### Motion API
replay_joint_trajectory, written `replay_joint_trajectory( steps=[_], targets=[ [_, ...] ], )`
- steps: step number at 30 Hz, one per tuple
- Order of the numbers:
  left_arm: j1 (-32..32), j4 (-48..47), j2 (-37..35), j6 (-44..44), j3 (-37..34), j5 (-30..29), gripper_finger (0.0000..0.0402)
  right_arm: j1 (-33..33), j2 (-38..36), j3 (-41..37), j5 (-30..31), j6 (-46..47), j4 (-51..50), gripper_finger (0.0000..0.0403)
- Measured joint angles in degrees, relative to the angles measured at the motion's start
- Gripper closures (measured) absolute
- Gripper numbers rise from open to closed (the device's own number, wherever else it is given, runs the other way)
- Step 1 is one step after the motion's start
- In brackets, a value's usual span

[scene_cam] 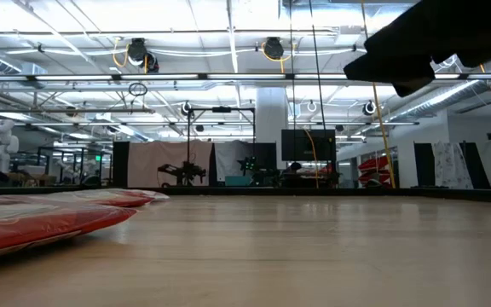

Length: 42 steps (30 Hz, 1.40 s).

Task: Sort popcorn bags into baskets
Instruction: Put the popcorn bag into the transparent bin

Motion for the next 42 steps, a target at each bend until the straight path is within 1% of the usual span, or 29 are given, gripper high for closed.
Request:
replay_joint_trajectory(
  steps=[4,8,9,14,17,20,25,28,30,36,38,42],
  targets=[
    [-1.8,-1.5,0.0,-2.0,4.1,-2.2,0.0177,-0.2,0.0,0.0,0.0,-0.8,-0.3,0.0232],
    [-3.0,0.2,0.6,-3.6,6.7,-3.6,0.0217,-1.0,0.0,0.0,0.0,-2.2,-0.3,0.0232],
    [-3.4,1.7,1.2,-4.1,6.7,-2.9,0.0230,-1.1,0.0,0.0,0.0,-2.3,-0.3,0.0232],
    [-4.6,6.6,7.8,-6.2,6.7,5.1,0.0288,-1.1,0.0,-0.7,-0.3,-2.7,0.2,0.0232],
    [-5.2,10.4,11.6,-8.1,6.7,6.9,0.0312,-1.1,0.0,-2.9,-0.3,-2.9,1.3,0.0232],
    [-5.5,14.0,15.1,-9.6,6.7,8.2,0.0327,-1.1,0.0,-6.5,-0.4,-1.4,4.9,0.0232],
    [-5.6,18.3,19.3,-11.8,6.7,8.0,0.0341,0.3,0.0,-12.6,-0.4,0.9,13.0,0.0232],
    [-4.8,19.4,21.1,-13.0,6.7,7.2,0.0340,1.2,0.0,-14.4,1.0,1.3,15.2,0.0232],
    [-4.2,20.7,21.8,-13.8,6.7,5.6,0.0340,1.7,0.0,-14.6,2.7,1.2,15.2,0.0232],
    [-1.3,23.4,21.6,-15.4,6.7,-0.6,0.0339,1.9,0.0,-14.6,2.9,-1.0,17.0,0.0232],
    [-0.5,23.5,21.6,-15.3,6.7,-0.8,0.0339,1.9,0.0,-14.6,2.8,-2.2,18.2,0.0232],
    [0.5,23.4,21.2,-14.0,6.6,1.6,0.0339,1.9,0.0,-14.6,2.7,-3.0,20.0,0.0232]
  ],
)
